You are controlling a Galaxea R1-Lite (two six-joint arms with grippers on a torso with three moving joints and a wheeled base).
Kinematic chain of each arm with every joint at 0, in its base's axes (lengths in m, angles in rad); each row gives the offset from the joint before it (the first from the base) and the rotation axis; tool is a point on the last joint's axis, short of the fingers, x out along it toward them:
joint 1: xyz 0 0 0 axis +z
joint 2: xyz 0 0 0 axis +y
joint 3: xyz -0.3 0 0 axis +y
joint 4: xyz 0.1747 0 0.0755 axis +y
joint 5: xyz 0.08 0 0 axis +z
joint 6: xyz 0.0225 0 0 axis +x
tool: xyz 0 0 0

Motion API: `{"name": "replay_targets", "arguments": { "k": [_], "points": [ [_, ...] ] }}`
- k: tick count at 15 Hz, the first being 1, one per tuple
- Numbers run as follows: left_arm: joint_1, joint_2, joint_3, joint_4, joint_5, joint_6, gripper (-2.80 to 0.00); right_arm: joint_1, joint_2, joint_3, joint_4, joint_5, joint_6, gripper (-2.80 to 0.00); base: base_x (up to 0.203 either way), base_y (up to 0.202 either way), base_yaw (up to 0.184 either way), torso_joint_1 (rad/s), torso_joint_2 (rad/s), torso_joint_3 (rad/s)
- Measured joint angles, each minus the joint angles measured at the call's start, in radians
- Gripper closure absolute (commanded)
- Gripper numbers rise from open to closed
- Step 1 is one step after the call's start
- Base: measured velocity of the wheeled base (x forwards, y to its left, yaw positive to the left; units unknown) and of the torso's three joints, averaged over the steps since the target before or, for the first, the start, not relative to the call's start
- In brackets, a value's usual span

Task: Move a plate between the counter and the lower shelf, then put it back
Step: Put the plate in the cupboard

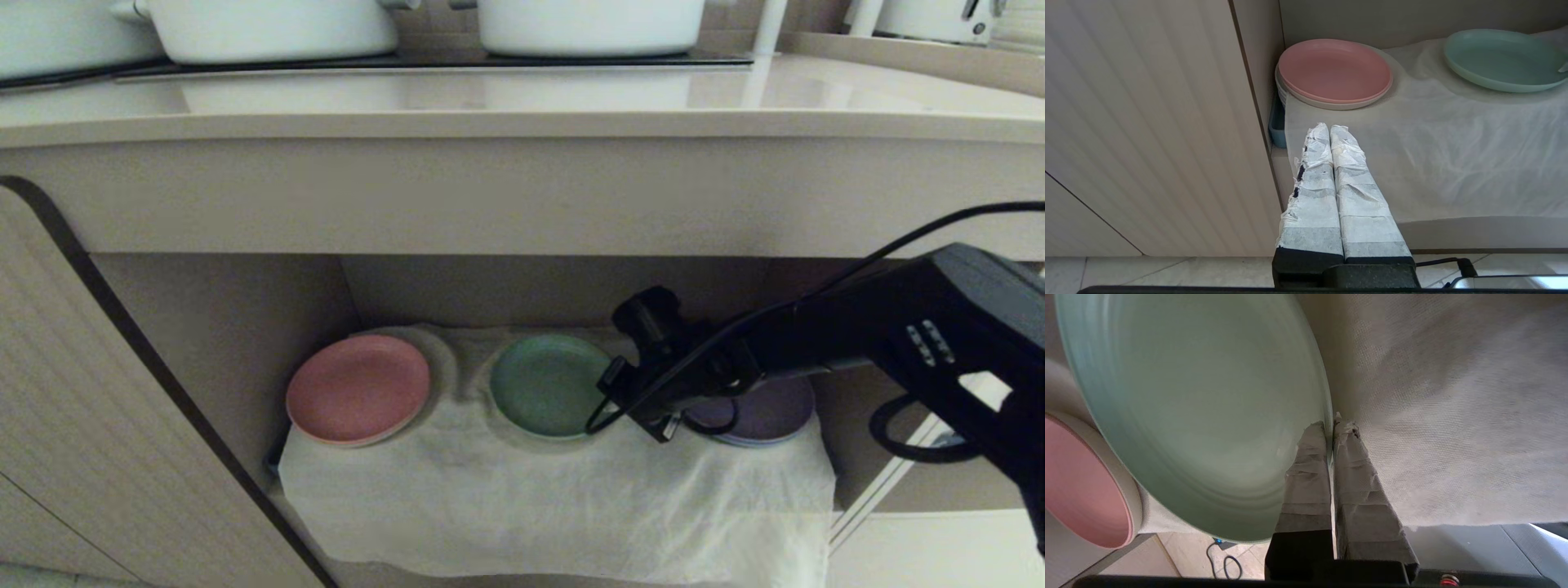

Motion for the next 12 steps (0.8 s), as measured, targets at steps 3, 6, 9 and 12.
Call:
{"name": "replay_targets", "arguments": {
  "k": [3,6,9,12],
  "points": [
    [0.0,0.0,0.0,0.0,0.0,0.0,0.0,0.004,0.015,-0.012,-0.001,0.0,0.001,0.0,0.0,0.0,0.0,0.0,0.0,0.0],
    [0.0,0.0,0.0,0.0,0.0,0.0,0.0,0.005,0.027,-0.024,0.002,0.0,0.001,0.0,0.0,0.0,0.0,0.0,0.0,0.0],
    [0.0,0.0,0.0,0.0,0.0,0.0,0.0,0.005,0.033,-0.028,0.001,0.0,0.001,0.0,0.0,0.0,0.0,0.0,0.0,0.0],
    [0.0,0.0,0.0,0.0,0.0,0.0,0.0,0.005,0.034,-0.028,0.001,0.0,0.002,0.0,0.0,0.0,0.0,0.0,0.0,0.0]
  ]
}}
